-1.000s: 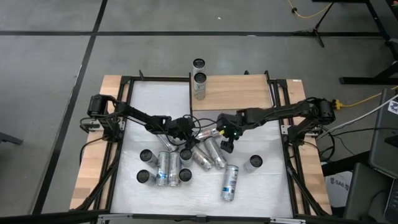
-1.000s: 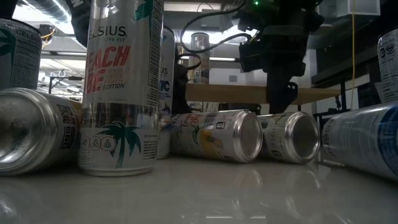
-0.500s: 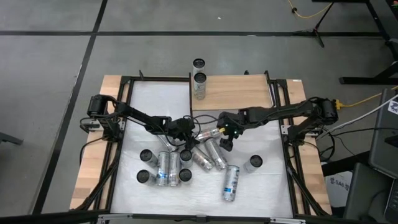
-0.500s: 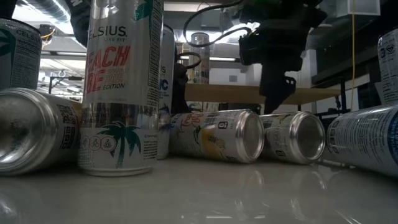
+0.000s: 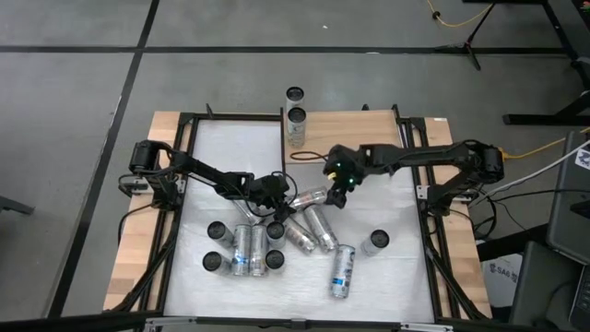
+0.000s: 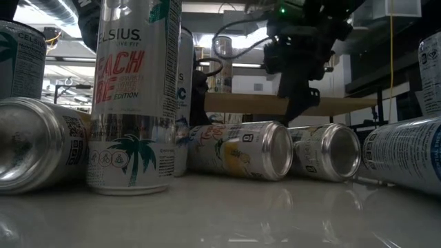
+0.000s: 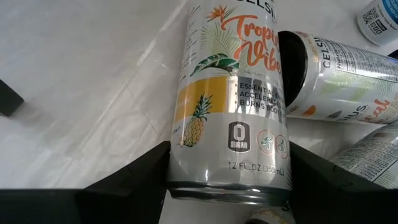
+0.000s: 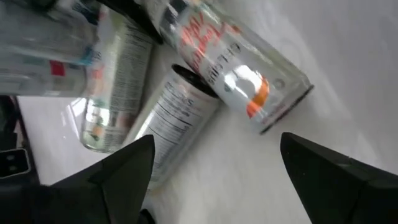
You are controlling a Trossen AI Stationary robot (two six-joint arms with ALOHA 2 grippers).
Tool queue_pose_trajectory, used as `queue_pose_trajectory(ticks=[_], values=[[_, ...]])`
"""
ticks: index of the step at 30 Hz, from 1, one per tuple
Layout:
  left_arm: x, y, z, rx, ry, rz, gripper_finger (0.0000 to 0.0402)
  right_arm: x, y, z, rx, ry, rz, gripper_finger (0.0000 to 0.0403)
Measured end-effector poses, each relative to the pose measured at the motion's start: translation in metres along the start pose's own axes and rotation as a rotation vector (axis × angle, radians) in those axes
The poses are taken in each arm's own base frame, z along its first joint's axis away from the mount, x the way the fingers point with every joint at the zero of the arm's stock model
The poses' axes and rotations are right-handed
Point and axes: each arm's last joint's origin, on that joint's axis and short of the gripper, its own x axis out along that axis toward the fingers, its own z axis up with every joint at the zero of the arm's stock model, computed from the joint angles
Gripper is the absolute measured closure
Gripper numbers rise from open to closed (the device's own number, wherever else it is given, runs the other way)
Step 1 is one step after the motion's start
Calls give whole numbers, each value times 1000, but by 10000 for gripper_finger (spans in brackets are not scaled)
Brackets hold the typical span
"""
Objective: Place canned beverage on shelf
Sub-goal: Put the right orange soda can on the shelf aligned with the other orange soda cans
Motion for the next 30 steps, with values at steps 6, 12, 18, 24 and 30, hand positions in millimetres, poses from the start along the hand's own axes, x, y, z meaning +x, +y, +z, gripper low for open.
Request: queue_pose_trajectory(ticks=[6, 12, 18, 24, 30], values=[[0, 0, 0, 0, -1, 1, 154, 14, -9, -10, 20, -27, -7, 63], [0, 0, 0, 0, -1, 1, 154, 24, -14, -14, 29, -91, 23, 63], [0, 0, 0, 0, -1, 2, 154, 28, -18, -16, 36, -131, 20, 63], [0, 0, 0, 0, -2, 2, 154, 31, -20, -19, 37, -139, 19, 63], [0, 0, 0, -1, 1, 3, 154, 31, -17, -16, 22, -153, 79, 63]])
